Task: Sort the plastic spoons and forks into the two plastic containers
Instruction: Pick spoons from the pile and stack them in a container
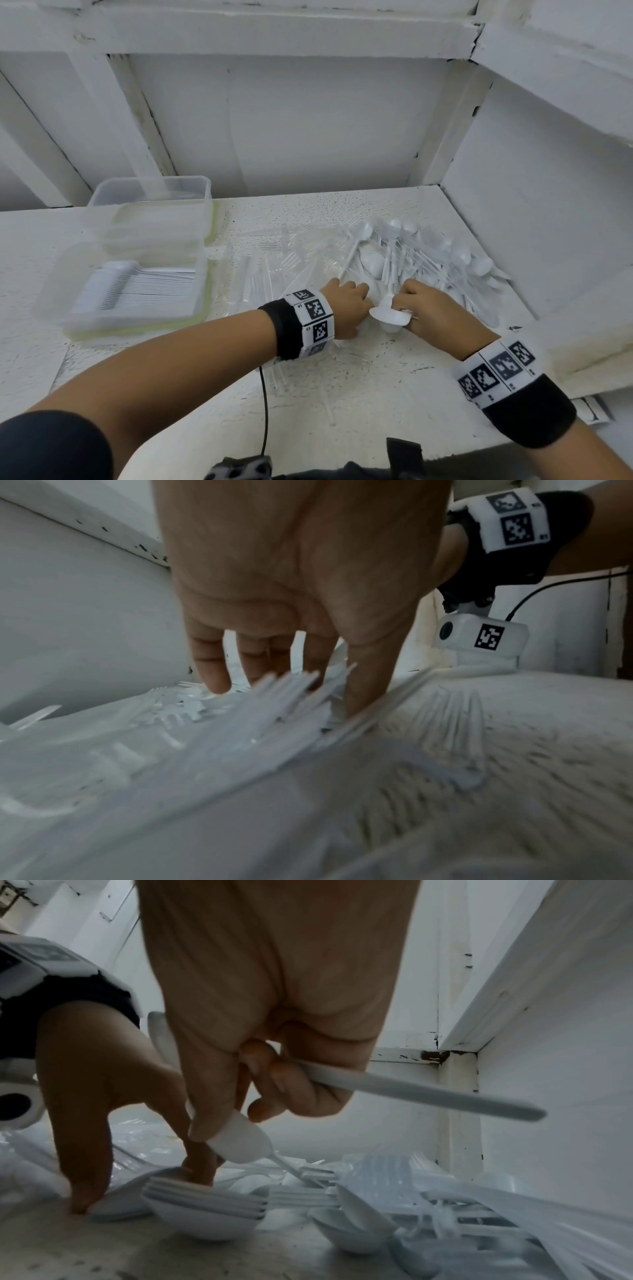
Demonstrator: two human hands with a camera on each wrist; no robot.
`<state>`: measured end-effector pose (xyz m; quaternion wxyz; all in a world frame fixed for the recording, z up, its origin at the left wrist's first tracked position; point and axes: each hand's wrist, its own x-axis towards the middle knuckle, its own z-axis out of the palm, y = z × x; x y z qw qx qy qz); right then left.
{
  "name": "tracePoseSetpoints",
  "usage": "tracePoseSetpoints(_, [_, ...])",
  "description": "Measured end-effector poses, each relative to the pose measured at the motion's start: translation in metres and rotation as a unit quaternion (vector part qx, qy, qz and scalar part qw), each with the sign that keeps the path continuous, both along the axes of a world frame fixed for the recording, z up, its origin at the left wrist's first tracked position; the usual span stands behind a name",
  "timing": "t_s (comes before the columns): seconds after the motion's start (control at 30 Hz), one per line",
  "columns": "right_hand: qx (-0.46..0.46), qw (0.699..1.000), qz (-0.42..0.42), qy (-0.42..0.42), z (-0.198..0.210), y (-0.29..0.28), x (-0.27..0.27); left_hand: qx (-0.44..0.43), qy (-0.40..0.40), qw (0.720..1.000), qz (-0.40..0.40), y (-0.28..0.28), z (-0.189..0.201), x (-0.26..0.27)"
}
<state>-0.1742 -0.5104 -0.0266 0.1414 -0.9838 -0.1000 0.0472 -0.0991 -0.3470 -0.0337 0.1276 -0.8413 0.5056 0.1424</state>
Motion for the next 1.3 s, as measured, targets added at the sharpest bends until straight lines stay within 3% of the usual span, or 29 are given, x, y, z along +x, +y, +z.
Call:
tracePoseSetpoints(0.1, [0.018, 1.000, -0.018, 0.005, 0.006, -0.004, -0.002, -0.028, 0.008, 1.000, -0.003, 0.001, 0.004, 0.000])
tracePoseSetpoints(0.27, [0.184, 0.976, -0.046, -0.107, 0.026, -0.009, -0.002, -0.183, 0.033, 0.982, -0.011, 0.013, 0.018, 0.004])
tracePoseSetpoints(0.4, [0.288, 0.943, -0.065, -0.157, 0.044, -0.003, 0.000, -0.337, 0.061, 0.939, -0.035, 0.028, 0.024, 0.008])
tracePoseSetpoints(0.47, [0.316, 0.930, -0.071, -0.176, 0.049, 0.000, 0.002, -0.368, 0.057, 0.926, -0.051, 0.036, 0.025, 0.009])
tracePoseSetpoints(0.57, [0.338, 0.916, -0.093, -0.198, 0.052, 0.005, 0.005, -0.433, 0.127, 0.892, -0.004, 0.047, 0.033, 0.013])
tracePoseSetpoints(0.63, [0.365, 0.901, -0.120, -0.203, 0.052, 0.010, 0.007, -0.472, 0.207, 0.853, 0.083, 0.052, 0.043, 0.015])
tracePoseSetpoints(0.67, [0.375, 0.893, -0.138, -0.209, 0.053, 0.011, 0.008, -0.497, 0.241, 0.823, 0.137, 0.054, 0.049, 0.017])
tracePoseSetpoints(0.7, [0.381, 0.886, -0.156, -0.215, 0.053, 0.013, 0.009, -0.530, 0.286, 0.775, 0.192, 0.056, 0.054, 0.017])
tracePoseSetpoints(0.77, [0.394, 0.868, -0.199, -0.226, 0.058, 0.019, 0.011, -0.614, 0.401, 0.620, 0.278, 0.060, 0.064, 0.019])
tracePoseSetpoints(0.83, [0.435, 0.842, -0.228, -0.223, 0.063, 0.026, 0.015, -0.662, 0.496, 0.468, 0.312, 0.066, 0.071, 0.021])
tracePoseSetpoints(0.9, [0.514, 0.807, -0.223, -0.190, 0.070, 0.034, 0.016, -0.665, 0.551, 0.385, 0.326, 0.069, 0.074, 0.023])
tracePoseSetpoints(1.0, [0.563, 0.786, -0.222, -0.126, 0.072, 0.046, 0.018, -0.654, 0.567, 0.336, 0.372, 0.069, 0.068, 0.023])
tracePoseSetpoints(1.17, [0.540, 0.804, -0.244, -0.053, 0.050, 0.057, 0.025, -0.613, 0.586, 0.276, 0.452, 0.069, 0.051, 0.020])
tracePoseSetpoints(1.3, [0.384, 0.897, -0.216, -0.012, 0.039, 0.052, 0.015, -0.588, 0.574, 0.348, 0.451, 0.072, 0.046, 0.013])
